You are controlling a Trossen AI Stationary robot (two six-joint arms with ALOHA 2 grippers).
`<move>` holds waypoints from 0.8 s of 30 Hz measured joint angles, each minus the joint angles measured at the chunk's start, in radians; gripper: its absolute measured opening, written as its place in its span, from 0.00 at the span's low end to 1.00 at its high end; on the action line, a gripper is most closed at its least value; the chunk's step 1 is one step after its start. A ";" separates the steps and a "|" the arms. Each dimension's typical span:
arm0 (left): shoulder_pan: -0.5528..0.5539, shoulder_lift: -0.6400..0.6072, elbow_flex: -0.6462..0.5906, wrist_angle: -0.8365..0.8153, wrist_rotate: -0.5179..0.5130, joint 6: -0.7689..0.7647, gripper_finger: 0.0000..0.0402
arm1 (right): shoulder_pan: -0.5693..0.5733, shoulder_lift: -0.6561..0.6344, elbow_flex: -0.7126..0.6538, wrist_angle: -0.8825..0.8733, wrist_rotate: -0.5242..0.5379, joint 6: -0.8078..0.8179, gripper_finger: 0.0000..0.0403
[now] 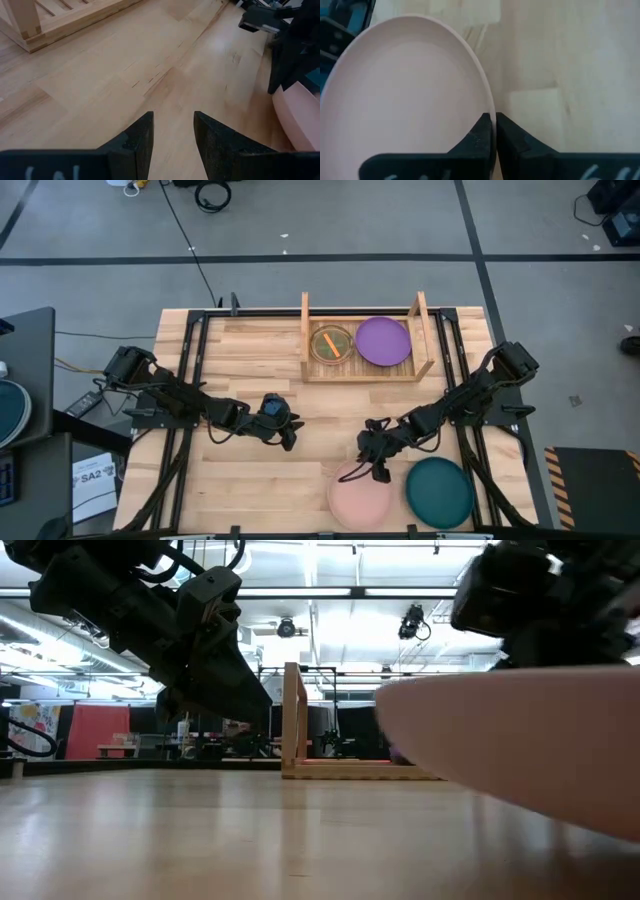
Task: Place and stack plates onto a shelf
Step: Stack the large light orange plate on top of the large purple plate on the shelf
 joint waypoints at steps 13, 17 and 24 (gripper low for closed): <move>0.000 0.000 0.000 0.000 0.000 0.000 0.36 | -0.142 -0.133 0.120 -0.192 -0.004 -0.121 0.05; 0.000 0.000 0.000 0.000 0.000 0.000 0.36 | -0.197 -0.195 0.169 -0.286 -0.003 -0.186 0.05; 0.000 0.000 0.000 0.000 0.000 0.000 0.36 | -0.317 -0.325 0.205 -0.357 -0.003 -0.308 0.05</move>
